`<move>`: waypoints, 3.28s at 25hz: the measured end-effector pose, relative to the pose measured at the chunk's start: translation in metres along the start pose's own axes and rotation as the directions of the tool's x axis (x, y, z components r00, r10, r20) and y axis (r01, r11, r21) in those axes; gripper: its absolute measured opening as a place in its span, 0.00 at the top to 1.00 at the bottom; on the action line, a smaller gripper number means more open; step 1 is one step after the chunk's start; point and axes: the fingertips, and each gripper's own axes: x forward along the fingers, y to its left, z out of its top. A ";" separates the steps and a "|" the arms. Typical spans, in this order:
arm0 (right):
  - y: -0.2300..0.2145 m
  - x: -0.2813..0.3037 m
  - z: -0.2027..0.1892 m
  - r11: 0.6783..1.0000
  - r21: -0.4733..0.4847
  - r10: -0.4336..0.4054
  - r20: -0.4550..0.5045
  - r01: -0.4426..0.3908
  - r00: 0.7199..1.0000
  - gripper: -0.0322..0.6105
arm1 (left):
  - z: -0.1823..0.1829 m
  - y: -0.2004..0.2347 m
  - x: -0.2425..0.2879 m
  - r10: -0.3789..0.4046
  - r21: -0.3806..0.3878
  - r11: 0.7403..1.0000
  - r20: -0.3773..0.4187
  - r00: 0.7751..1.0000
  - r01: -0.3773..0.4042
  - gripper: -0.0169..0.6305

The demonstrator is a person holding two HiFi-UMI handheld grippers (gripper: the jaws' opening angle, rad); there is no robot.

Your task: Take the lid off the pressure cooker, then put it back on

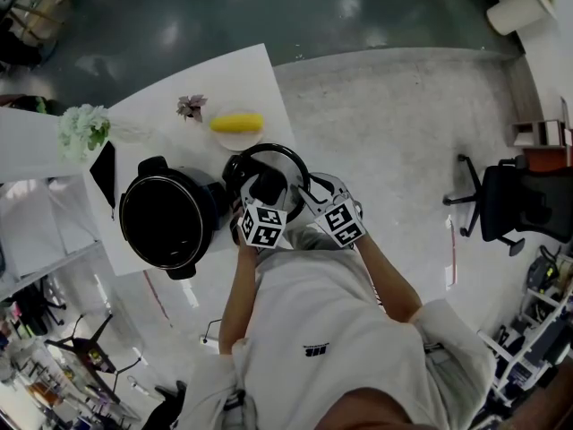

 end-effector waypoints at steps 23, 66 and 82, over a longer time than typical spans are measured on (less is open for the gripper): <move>0.015 -0.022 0.012 1.000 0.001 0.000 0.059 0.000 0.998 0.73 | 0.020 0.002 -0.051 0.045 -0.040 0.998 0.134 0.990 -0.040 0.43; 0.017 -0.034 0.002 0.989 0.104 -0.114 0.049 0.109 0.992 0.73 | 0.004 -0.001 -0.031 -0.031 -0.002 1.000 0.020 0.999 0.031 0.54; -0.006 -0.021 0.007 0.990 0.117 -0.087 0.039 0.082 0.995 0.73 | -0.007 -0.004 0.000 -0.078 -0.044 0.996 -0.083 0.993 0.075 0.51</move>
